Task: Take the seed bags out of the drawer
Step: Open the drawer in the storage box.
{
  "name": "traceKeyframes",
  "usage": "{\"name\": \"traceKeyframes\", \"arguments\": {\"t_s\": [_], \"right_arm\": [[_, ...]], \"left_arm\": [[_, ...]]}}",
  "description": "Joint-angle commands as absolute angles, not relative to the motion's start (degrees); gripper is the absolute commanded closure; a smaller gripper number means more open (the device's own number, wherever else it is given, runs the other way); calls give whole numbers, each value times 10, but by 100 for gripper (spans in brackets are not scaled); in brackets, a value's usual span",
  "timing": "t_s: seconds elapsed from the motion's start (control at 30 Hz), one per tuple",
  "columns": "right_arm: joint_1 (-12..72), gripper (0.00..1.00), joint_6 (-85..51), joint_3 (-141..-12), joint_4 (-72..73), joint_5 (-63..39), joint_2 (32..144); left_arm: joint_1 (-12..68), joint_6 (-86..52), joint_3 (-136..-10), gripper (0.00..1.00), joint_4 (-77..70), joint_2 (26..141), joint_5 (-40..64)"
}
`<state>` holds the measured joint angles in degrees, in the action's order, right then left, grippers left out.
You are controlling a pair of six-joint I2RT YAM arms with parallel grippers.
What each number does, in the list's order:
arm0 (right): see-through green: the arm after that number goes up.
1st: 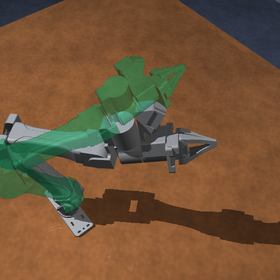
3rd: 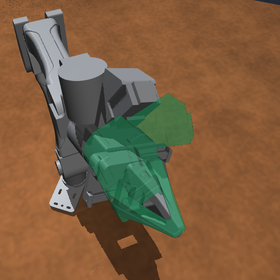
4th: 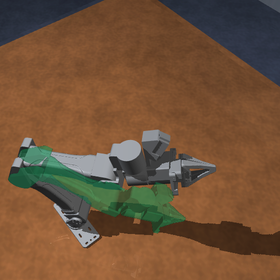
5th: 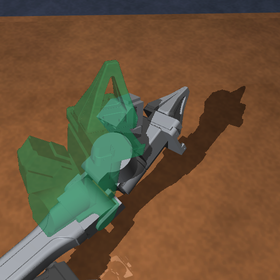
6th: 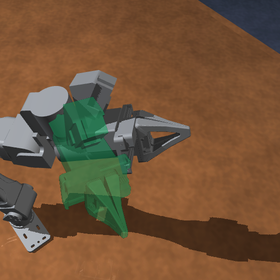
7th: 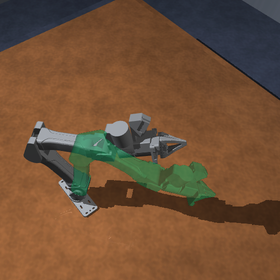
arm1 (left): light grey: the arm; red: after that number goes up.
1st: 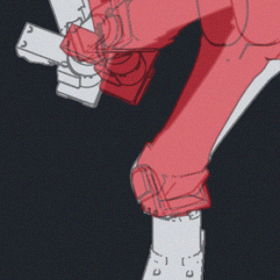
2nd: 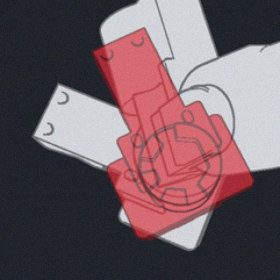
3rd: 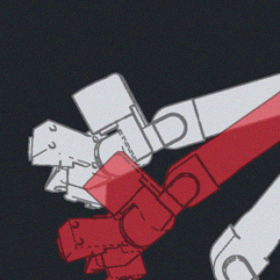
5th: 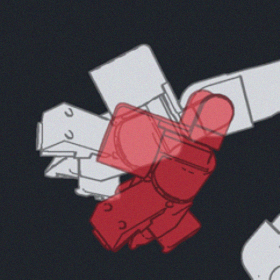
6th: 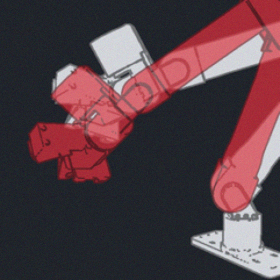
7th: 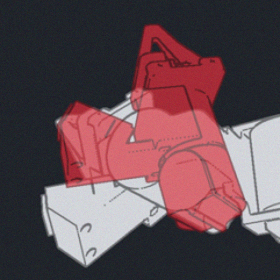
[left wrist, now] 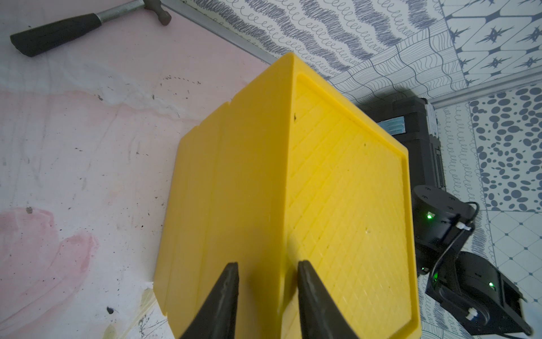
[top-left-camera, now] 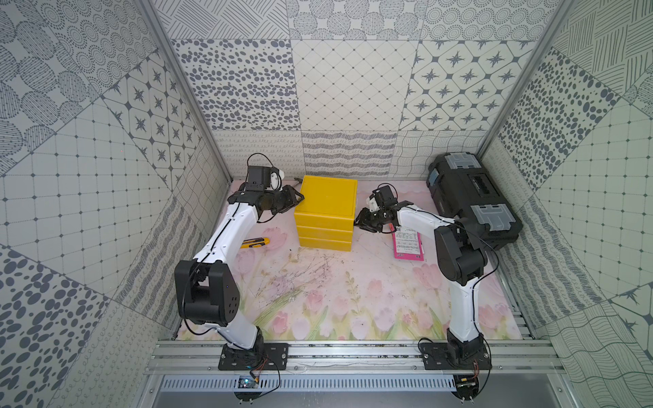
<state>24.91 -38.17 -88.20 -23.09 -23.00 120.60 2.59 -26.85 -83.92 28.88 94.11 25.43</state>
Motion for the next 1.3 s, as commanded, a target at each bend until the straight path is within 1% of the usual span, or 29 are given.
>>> {"name": "traceKeyframes", "arguments": {"t_s": [0.0,0.17,0.3,0.47,0.97,1.27], "right_arm": [[259,65,-377,-900,-225,-219,1216],[259,82,-355,-899,-254,-192,1204],[255,91,-333,-897,-281,-167,1187],[238,96,-314,-885,-303,-157,1164],[153,98,-277,-798,-313,-162,1093],[125,97,-267,-787,-314,-166,1085]], "left_arm": [[20,-261,-834,64,344,951,236],[21,-261,-835,62,344,953,235],[21,-261,-834,62,344,952,235],[21,-261,-834,62,344,952,237],[21,-262,-835,62,343,955,237],[20,-262,-834,62,343,955,237]]}}
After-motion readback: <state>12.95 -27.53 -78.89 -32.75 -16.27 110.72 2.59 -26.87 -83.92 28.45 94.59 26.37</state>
